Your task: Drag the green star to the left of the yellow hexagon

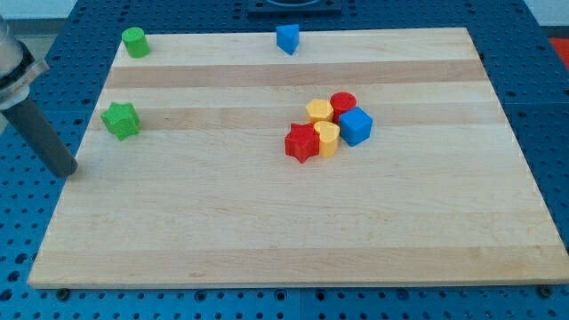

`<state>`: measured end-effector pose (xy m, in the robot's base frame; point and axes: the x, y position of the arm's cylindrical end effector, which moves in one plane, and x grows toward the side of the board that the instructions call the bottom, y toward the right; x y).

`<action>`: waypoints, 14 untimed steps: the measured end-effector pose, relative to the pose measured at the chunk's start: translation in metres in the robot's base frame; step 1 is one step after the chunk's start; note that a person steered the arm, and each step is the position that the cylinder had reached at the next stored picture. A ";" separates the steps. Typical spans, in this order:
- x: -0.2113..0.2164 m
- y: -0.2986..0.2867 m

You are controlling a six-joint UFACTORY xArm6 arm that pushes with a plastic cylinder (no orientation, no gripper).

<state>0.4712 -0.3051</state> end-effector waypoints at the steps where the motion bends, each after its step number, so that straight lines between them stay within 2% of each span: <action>1: -0.024 0.000; 2: -0.074 0.001; 3: -0.107 0.007; 4: -0.097 0.024; 5: -0.095 0.001; 7: -0.091 0.001; 11: -0.071 0.034; 12: -0.064 0.048; 14: -0.063 0.131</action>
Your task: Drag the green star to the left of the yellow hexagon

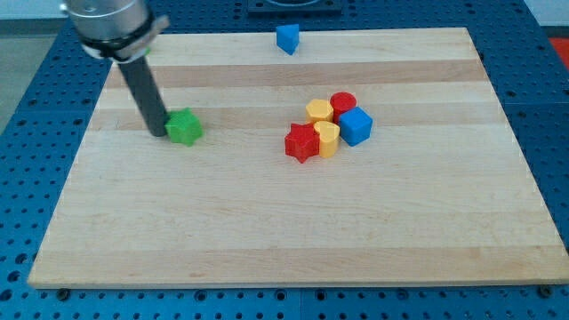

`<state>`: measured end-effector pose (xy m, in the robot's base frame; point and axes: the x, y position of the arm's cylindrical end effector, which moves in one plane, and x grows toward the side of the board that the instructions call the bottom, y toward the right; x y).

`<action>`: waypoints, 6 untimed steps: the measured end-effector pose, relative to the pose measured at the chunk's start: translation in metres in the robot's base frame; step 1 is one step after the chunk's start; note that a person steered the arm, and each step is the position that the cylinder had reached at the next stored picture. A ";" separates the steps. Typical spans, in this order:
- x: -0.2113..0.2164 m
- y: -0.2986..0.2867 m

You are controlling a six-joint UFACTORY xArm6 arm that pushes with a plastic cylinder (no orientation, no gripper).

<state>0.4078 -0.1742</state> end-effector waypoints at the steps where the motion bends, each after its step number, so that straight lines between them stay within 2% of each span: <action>1: 0.000 0.047; 4: 0.000 0.140; 5: -0.002 0.121; 6: -0.015 0.054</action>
